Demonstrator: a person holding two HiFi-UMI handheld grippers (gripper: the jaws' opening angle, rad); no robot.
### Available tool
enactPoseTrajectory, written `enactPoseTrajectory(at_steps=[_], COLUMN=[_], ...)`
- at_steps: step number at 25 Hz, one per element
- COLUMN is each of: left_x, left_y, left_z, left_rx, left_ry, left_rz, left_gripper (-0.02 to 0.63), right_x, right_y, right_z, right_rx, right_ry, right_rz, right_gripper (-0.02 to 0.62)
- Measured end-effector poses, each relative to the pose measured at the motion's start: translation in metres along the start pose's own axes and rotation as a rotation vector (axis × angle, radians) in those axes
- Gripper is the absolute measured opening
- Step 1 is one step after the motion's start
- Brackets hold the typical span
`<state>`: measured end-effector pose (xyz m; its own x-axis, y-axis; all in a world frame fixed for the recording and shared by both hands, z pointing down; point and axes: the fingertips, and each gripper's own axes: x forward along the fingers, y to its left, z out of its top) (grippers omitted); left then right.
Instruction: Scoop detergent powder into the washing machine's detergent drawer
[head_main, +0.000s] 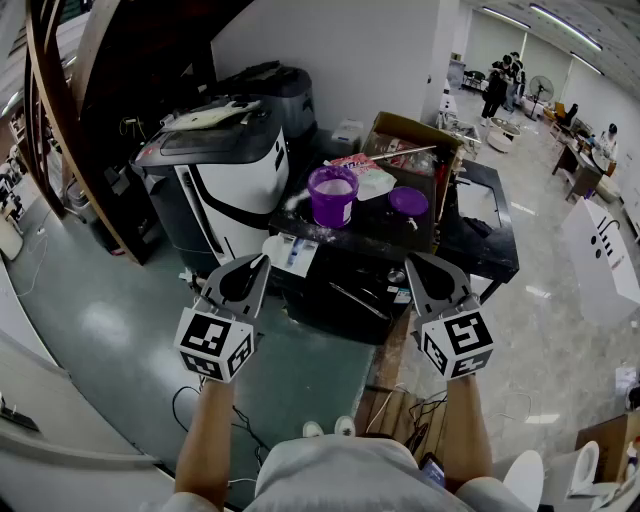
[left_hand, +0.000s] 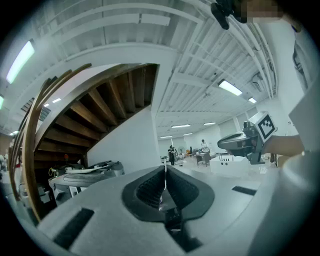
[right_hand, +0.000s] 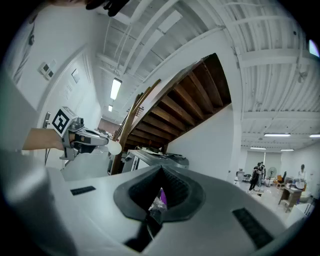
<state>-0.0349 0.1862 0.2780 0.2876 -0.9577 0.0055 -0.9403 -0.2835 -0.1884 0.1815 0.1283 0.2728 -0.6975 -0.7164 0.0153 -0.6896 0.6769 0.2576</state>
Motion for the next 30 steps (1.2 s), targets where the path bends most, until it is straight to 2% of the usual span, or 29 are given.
enactPoseTrajectory(at_steps=[8, 12, 19, 24, 30], left_x=[-0.005, -0.006, 0.007, 0.033, 0.09], left_y=[-0.003, 0.005, 0.022, 0.034, 0.062], left_z=[0.001, 0.0, -0.014, -0.028, -0.041], left_rx=[0.021, 0.023, 0.017, 0.016, 0.019], left_ry=[0.007, 0.008, 0.011, 0.033, 0.052], left_rz=[-0.022, -0.028, -0.03, -0.049, -0.037], left_gripper=[0.014, 0.014, 0.014, 0.014, 0.014], right_x=[-0.004, -0.003, 0.012, 0.037, 0.098], right_y=[0.004, 0.006, 0.001, -0.011, -0.045], right_z=[-0.003, 0.002, -0.007, -0.023, -0.036], right_rx=[0.009, 0.04, 0.044, 0.021, 0.029], right_ry=[0.01, -0.011, 0.019, 0.05, 0.023], right_rz=[-0.015, -0.028, -0.038, -0.032, -0.009], right_gripper=[-0.003, -0.003, -0.003, -0.003, -0.003])
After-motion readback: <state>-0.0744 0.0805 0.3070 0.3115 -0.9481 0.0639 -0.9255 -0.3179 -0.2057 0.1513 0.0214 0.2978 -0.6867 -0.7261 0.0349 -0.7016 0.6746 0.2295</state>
